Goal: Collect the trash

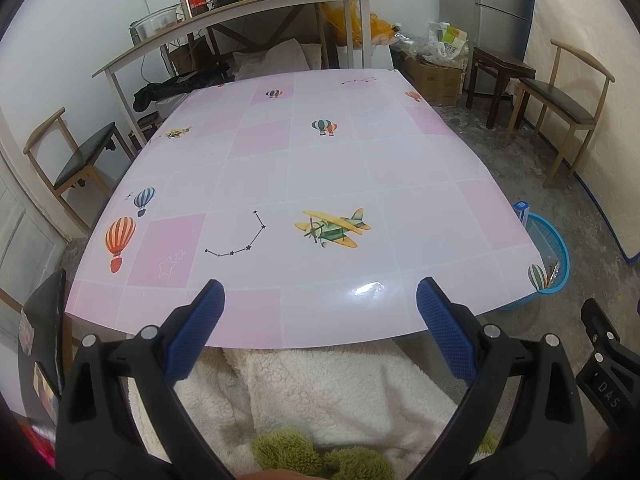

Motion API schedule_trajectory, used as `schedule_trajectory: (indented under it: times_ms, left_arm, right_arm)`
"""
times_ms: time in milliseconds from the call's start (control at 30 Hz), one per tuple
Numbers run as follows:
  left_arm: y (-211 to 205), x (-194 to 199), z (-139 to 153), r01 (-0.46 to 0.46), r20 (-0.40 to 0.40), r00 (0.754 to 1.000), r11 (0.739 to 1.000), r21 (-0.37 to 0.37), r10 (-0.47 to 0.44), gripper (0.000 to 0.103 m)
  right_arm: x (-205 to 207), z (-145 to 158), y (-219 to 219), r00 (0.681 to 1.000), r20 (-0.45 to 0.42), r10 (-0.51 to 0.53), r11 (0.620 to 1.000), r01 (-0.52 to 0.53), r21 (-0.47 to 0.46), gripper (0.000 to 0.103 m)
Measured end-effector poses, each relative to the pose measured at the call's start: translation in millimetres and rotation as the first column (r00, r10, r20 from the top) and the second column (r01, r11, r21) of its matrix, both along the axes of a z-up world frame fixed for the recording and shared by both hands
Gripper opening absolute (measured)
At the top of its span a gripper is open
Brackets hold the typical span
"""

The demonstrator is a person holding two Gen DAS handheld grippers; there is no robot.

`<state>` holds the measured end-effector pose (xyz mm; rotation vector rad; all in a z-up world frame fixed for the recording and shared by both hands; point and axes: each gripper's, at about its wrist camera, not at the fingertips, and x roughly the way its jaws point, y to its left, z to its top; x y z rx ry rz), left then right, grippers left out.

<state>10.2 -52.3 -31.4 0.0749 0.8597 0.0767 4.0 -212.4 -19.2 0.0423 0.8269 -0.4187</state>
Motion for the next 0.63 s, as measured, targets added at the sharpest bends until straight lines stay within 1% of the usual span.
schedule_trajectory:
  times_ms: [633]
  left_arm:
    - [0.0,-0.2,-0.2,-0.001,-0.002,1.0,1.0,-0.002,0.001,0.093]
  right_arm:
    - [-0.8,0.8,-1.7,1.0,0.004,-0.004,1.0,0.004,0.0,0.096]
